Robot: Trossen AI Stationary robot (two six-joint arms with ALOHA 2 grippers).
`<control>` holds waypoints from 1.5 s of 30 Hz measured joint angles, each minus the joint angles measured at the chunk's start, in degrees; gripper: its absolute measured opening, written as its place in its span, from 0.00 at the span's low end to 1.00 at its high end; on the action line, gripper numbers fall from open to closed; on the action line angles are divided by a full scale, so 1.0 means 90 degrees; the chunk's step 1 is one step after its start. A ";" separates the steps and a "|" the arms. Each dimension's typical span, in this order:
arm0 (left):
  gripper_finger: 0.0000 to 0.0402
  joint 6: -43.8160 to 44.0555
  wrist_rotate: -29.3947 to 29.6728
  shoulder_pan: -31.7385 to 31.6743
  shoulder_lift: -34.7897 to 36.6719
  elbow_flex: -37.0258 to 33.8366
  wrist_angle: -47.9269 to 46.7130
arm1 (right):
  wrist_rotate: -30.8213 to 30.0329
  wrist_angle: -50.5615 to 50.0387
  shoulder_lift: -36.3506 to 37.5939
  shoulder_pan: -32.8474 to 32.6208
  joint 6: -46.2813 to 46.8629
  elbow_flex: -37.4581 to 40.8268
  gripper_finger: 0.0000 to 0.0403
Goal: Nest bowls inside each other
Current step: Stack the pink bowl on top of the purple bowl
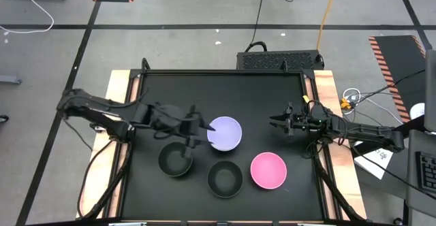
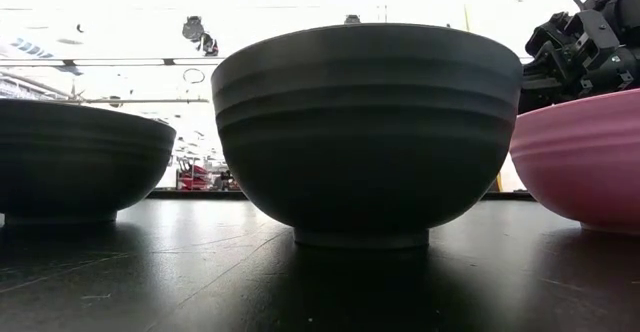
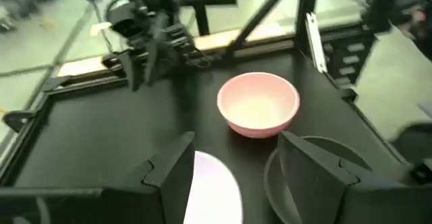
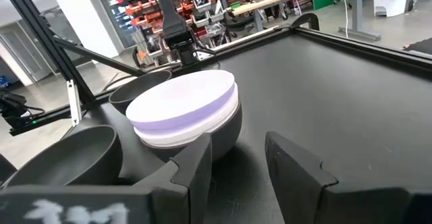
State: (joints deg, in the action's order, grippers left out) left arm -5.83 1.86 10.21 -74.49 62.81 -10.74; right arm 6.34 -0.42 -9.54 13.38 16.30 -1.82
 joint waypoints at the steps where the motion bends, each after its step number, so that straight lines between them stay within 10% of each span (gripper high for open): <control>1: 0.54 0.0017 0.0001 -0.0046 0.0186 -0.0561 0.0608 | 0.0003 0.0019 -0.0001 0.0001 -0.0030 0.0002 0.32; 7: 0.54 -0.0002 0.0019 -0.0503 0.1156 -0.2903 0.2871 | 0.0192 0.0258 -0.0010 0.0001 -0.0054 0.0002 0.32; 18: 0.54 -0.0008 0.0118 -0.0929 0.3294 -0.4450 0.1721 | 0.0250 0.0266 -0.0012 0.0001 -0.0078 0.0002 0.32; 30: 0.54 0.0267 0.0681 -0.0929 0.5615 -0.6716 0.3308 | 0.0242 0.0289 -0.0015 0.0000 -0.0233 0.0002 0.32; 45: 0.54 -0.0102 0.0606 -0.0930 0.5896 -0.6914 0.2831 | 0.0301 0.0671 -0.0013 0.0001 -0.0638 0.0002 0.32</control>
State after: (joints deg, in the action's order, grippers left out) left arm -6.75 7.31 1.83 -21.43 0.58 14.74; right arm 9.04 5.62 -9.66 13.39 10.55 -1.80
